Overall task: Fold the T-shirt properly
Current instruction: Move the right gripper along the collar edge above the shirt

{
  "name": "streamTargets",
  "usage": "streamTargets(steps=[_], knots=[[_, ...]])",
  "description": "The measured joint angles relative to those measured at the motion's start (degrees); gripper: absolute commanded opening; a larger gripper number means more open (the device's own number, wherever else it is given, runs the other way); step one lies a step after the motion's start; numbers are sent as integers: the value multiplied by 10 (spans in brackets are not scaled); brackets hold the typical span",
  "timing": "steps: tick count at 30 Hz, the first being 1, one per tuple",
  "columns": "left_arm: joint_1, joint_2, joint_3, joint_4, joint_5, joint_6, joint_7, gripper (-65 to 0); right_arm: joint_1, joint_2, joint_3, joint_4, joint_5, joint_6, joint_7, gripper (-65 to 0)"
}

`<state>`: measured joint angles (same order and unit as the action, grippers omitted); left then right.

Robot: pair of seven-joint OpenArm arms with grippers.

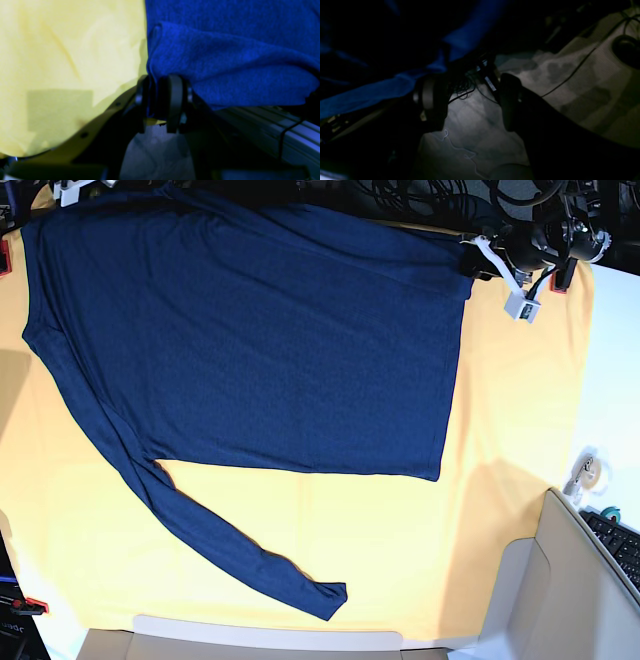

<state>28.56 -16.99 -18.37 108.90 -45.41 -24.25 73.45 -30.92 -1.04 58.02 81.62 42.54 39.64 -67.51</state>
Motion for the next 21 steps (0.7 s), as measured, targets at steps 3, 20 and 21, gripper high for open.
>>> streamTargets(steps=[3,20,21], knots=[[0,0,0,0,0,0,0,-524,12,2,1,0,-2,0,0,-334],[-1,0,0,0,0,0,0,-524,58,1,-2,0,-3,0,0,-334],[-1,0,0,0,0,0,0,-524,59,1,-2,0,-3,0,0,-334]])
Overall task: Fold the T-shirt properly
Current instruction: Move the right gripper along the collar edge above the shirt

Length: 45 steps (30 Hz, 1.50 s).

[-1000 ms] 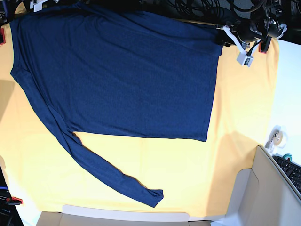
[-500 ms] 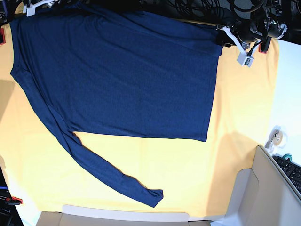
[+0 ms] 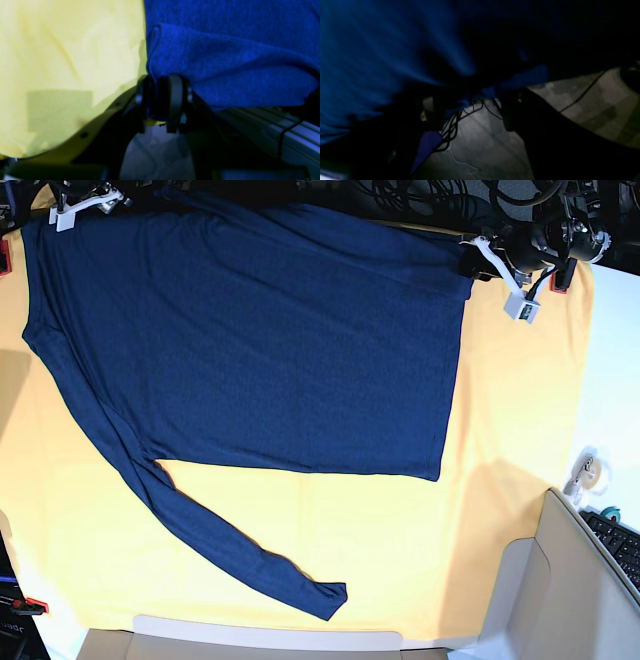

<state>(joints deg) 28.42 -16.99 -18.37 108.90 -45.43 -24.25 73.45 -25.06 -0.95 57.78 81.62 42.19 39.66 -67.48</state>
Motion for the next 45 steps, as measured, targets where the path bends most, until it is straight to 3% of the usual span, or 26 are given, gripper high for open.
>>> streamTargets(steps=[5,10,13,22,25,35,41,45], knots=[[0,0,0,0,0,0,0,-524,0,0,0,0,0,0,0,-357],[0,0,0,0,0,0,0,-524,0,0,0,0,-1,0,-2,-516],[0,0,0,0,0,0,0,-524,-2,0,-5,0,-1,0,-2,-553],[0,0,0,0,0,0,0,-524,-25,0,-33,4,2,0,-2,-554],[0,0,0,0,0,0,0,-524,-45,0,-33,7,31,0,-2,-554],[-10,0,0,0,0,0,0,-524,-124,3,-31,144,115,0,-7,-555],[-11,0,0,0,-2,0,7,-524,-135,4,-31,203,132,0,-4,-550],[-11,1,0,0,-2,0,14,-524,-159,3,-34,203,130,-1,-4,-492]])
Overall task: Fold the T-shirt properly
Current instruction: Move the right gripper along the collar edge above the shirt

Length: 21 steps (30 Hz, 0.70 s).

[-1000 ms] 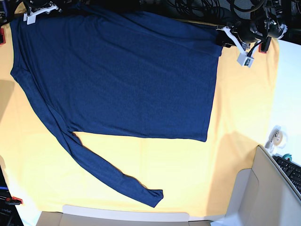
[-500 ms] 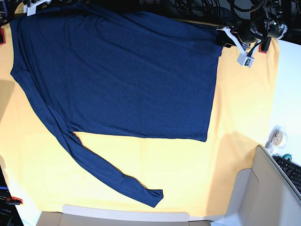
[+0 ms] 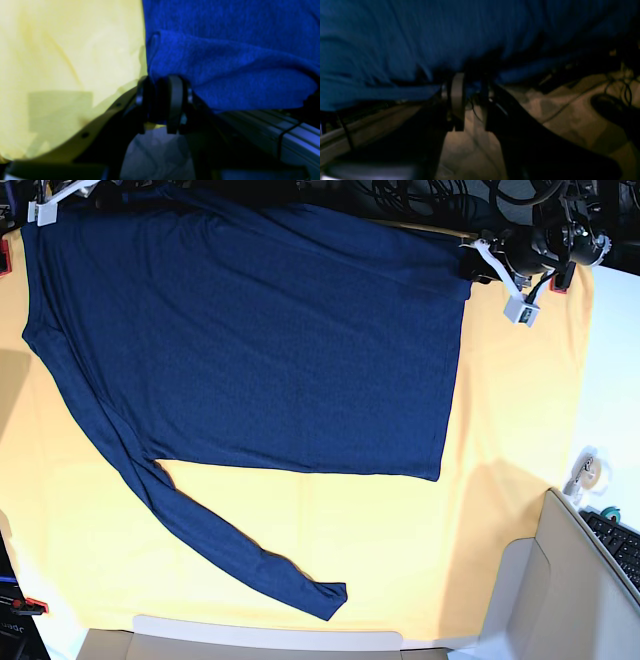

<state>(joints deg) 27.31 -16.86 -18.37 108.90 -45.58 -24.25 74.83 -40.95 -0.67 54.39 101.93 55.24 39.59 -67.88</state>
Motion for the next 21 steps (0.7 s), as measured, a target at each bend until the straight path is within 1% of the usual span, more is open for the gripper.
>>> streamTargets(steps=[2,4,7,9,11,13,14,17,18,19,21], knots=[[0,0,0,0,0,0,0,-524,-19,0,0,0,-3,1,-3,-451],[0,0,0,0,0,0,0,-524,-29,1,0,4,-27,1,-4,-424],[0,0,0,0,0,0,2,-524,-34,7,-1,28,-76,1,-5,-411],[0,0,0,0,0,0,1,-524,-38,24,-19,42,-108,1,2,-411],[0,-1,0,0,0,0,1,-524,-36,43,-43,44,-155,1,5,-411],[0,-1,0,0,0,0,2,-524,-30,57,-77,41,-244,1,9,-411],[0,-1,0,0,0,0,2,-524,-28,61,-103,41,-304,1,22,-411],[0,0,0,0,0,0,-1,-524,-25,60,-187,41,-438,2,87,-411],[0,-1,0,0,0,0,0,-524,-27,62,-223,41,-494,1,113,-411],[0,-1,0,0,1,0,0,-524,-27,64,-263,41,-529,1,128,-411],[0,-1,0,0,3,0,-1,-524,-36,86,-356,42,-598,3,182,-410]])
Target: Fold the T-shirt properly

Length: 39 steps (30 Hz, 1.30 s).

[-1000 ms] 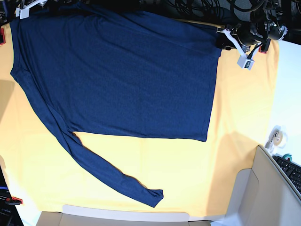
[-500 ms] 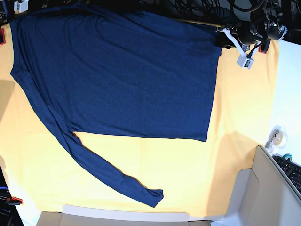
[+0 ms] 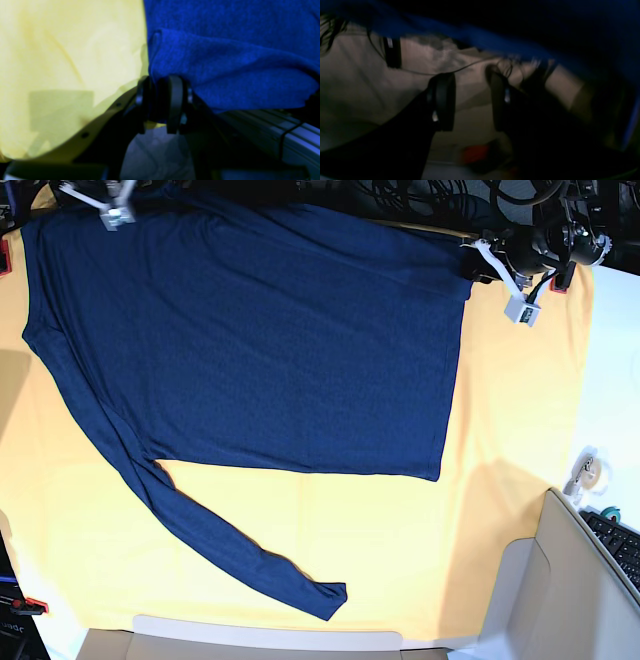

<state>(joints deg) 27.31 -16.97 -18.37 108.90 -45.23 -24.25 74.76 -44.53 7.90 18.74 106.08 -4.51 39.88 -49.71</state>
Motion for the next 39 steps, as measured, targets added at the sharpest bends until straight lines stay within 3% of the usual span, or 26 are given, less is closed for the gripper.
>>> streamTargets(steps=[2,7,12,15,18,22,23,31,35,39], knots=[[0,0,0,0,-1,0,0,-524,-15,30,-85,1,-54,-29,30,-410],[0,0,24,0,1,0,0,-524,-46,105,-280,1,-241,-175,77,-410],[-2,0,37,0,1,0,0,-524,-67,152,-452,-8,-435,-332,89,-410],[-11,-1,47,-1,6,0,0,-524,-71,168,-518,-55,-540,-442,84,-410],[-23,0,54,-2,0,0,0,-524,-71,167,-557,-128,-600,-563,88,-410],[-18,-1,54,-2,3,0,1,-524,-58,165,-563,-232,-600,-765,84,-407],[-17,0,54,-2,2,0,2,-524,-48,165,-561,-258,-607,-797,84,-407],[-19,1,54,-2,2,0,1,-524,5,159,-567,-383,-555,-787,100,-407],[-19,1,54,-2,0,0,0,-524,29,158,-567,-418,-567,-791,137,-407],[-19,2,54,-2,0,0,0,-524,43,149,-567,-466,-560,-786,134,-407]])
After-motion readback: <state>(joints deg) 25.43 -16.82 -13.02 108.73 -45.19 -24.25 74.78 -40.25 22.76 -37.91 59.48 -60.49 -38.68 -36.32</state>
